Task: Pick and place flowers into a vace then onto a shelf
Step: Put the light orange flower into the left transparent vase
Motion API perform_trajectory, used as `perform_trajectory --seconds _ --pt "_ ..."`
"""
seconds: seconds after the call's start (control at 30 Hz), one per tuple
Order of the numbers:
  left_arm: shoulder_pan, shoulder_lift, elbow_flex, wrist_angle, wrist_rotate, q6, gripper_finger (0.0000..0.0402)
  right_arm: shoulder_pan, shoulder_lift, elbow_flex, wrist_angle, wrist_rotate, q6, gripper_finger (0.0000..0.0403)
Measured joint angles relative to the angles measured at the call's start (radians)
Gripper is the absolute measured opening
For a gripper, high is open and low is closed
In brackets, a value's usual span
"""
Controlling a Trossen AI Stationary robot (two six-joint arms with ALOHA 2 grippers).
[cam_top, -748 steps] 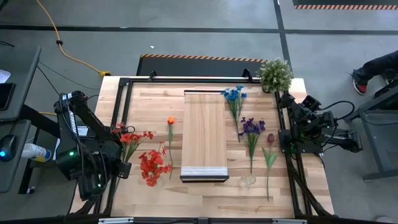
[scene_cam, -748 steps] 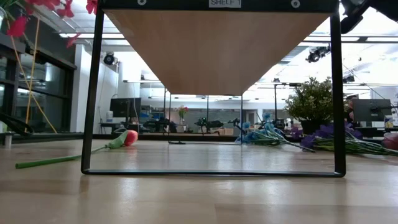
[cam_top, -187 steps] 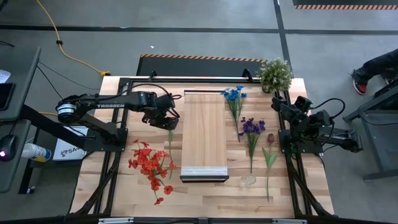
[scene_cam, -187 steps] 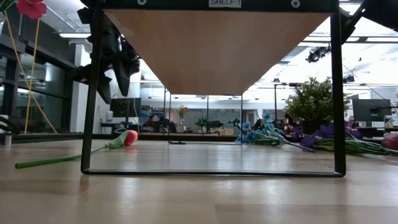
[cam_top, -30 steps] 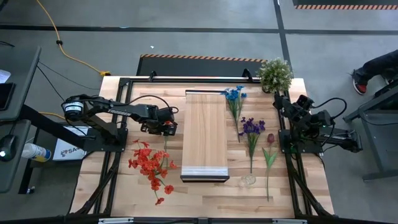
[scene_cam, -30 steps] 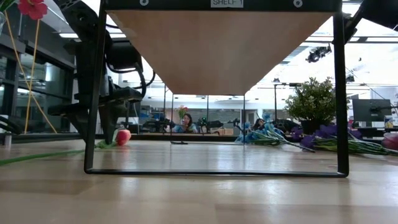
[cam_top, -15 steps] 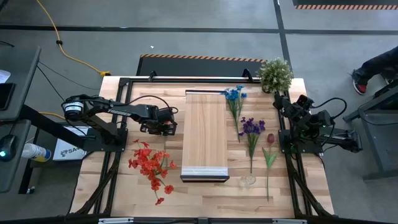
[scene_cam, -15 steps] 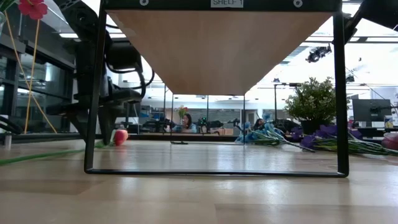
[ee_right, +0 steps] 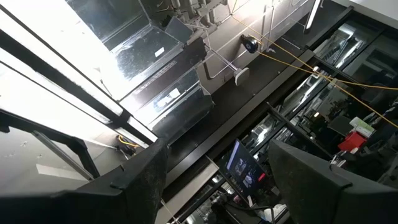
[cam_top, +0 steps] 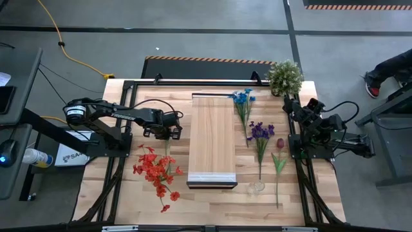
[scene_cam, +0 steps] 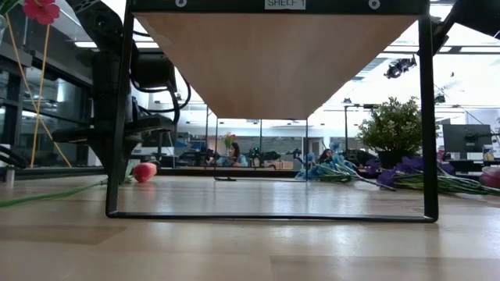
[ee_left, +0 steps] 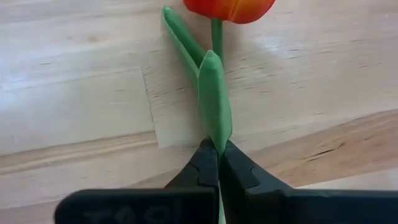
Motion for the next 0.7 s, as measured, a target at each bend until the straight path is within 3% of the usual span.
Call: perform_trajectory --seconds 0.3,0.47,0.7 --pt "0.000 0.000 0.031 -0.012 -0.020 -0.022 0.0034 0.000 0.000 0.000 0.000 0.000 0.000 0.0268" --pt "0.006 -0.007 0.088 0.008 -0.156 0.013 0.0029 0.000 0.000 0.000 0.000 -0.004 0.000 0.0266" --pt "0.037 -0.039 0.170 -0.055 -0.199 0.061 0.0029 0.000 0.000 0.000 0.008 -0.012 0.007 0.0266"
